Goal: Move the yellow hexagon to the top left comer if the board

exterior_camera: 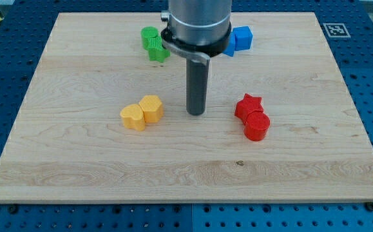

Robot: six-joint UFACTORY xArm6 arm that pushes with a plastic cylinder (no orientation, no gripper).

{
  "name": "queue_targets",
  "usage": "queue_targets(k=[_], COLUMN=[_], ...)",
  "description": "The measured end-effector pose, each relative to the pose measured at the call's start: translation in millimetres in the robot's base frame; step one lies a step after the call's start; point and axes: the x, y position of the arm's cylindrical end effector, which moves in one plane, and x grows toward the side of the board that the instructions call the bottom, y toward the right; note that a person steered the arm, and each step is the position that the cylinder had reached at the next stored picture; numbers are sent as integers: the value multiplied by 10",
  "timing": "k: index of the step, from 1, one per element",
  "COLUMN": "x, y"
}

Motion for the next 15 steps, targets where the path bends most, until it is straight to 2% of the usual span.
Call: queue_targets(k=[1, 2, 4, 8, 12, 13, 15], x=[294, 320, 258, -476, -510, -674, -793], y=[-76, -118, -558, -1220, -790, -808, -1280])
